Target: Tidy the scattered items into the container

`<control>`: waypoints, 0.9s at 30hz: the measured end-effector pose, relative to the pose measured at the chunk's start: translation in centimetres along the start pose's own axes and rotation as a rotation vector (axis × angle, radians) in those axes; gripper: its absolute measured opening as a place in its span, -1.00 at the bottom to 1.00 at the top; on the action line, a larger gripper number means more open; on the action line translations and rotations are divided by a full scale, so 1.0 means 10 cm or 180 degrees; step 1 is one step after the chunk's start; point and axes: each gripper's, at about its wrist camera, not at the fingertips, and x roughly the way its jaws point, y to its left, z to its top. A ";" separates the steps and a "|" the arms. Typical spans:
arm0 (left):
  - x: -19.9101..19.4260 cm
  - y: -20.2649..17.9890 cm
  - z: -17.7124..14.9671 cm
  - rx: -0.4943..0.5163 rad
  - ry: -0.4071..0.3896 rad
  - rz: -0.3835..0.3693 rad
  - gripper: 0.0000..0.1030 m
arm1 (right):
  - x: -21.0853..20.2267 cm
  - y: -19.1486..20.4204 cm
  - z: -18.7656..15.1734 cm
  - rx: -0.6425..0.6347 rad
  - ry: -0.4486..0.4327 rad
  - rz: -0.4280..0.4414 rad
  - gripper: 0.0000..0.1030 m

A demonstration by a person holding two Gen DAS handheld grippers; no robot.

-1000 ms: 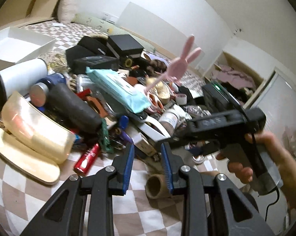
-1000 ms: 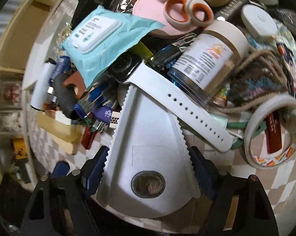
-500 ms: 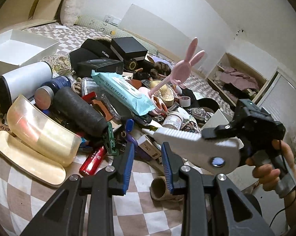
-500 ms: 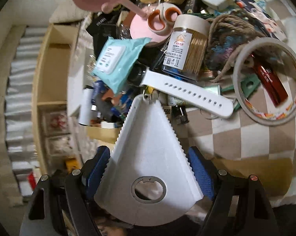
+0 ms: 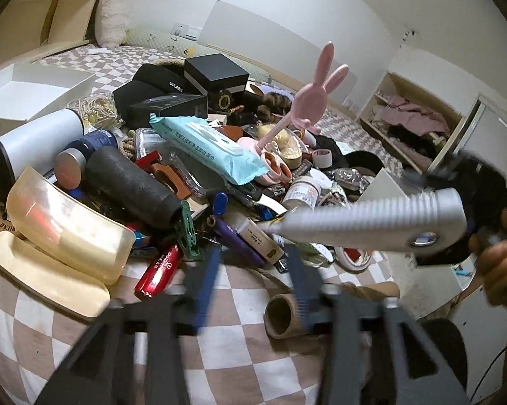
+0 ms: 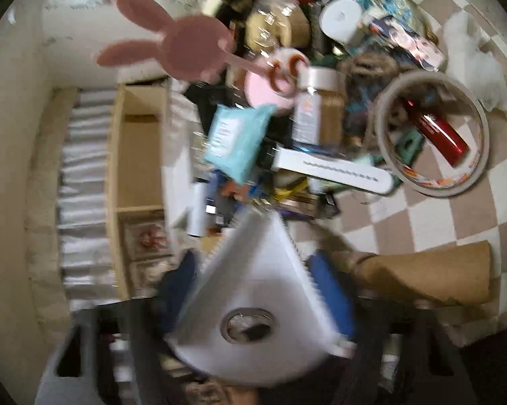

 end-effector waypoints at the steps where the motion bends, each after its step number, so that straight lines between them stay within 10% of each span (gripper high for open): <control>1: 0.01 -0.03 -0.01 0.0044 0.0010 0.0018 -0.03 | -0.03 0.02 0.01 0.0009 -0.0026 0.0060 0.14; 20: 0.17 -0.12 -0.10 0.0280 0.0177 0.0269 -0.03 | 0.44 0.36 -0.22 -0.1425 0.0147 -0.1294 0.14; 24: 0.07 0.03 -0.04 0.0032 0.0100 0.0222 -0.03 | 0.68 0.50 -0.22 -0.1944 0.0115 -0.1649 0.66; 27: 0.02 0.13 -0.01 -0.0142 0.0061 0.0189 -0.03 | 0.86 0.63 -0.22 -0.2454 0.0178 -0.1869 0.67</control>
